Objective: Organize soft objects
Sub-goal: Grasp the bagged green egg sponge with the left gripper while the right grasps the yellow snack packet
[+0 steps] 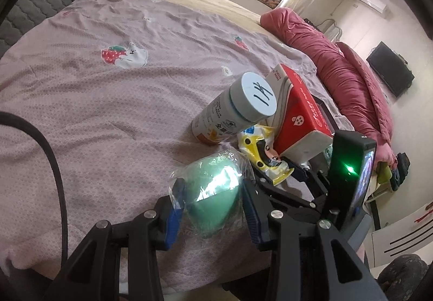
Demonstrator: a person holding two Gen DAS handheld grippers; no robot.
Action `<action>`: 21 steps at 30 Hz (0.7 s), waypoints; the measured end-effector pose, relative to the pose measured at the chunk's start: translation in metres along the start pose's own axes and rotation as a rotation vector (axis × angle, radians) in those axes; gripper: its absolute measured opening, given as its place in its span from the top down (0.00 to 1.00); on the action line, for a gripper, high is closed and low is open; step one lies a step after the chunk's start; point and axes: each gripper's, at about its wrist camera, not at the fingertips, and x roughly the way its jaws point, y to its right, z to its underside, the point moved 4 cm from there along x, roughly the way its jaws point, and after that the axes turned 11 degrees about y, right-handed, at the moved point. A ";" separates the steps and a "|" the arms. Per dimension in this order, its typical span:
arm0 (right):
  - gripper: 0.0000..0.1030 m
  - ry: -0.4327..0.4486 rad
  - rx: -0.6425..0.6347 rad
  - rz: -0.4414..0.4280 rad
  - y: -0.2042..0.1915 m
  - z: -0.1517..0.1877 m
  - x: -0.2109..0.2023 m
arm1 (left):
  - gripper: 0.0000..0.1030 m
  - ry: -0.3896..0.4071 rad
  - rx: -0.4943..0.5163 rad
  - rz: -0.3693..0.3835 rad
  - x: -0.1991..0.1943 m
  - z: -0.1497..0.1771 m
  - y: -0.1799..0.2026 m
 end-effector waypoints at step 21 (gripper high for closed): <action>0.37 0.184 0.118 -0.145 0.021 -0.029 -0.095 | 0.59 0.068 0.078 0.003 -0.022 -0.005 0.038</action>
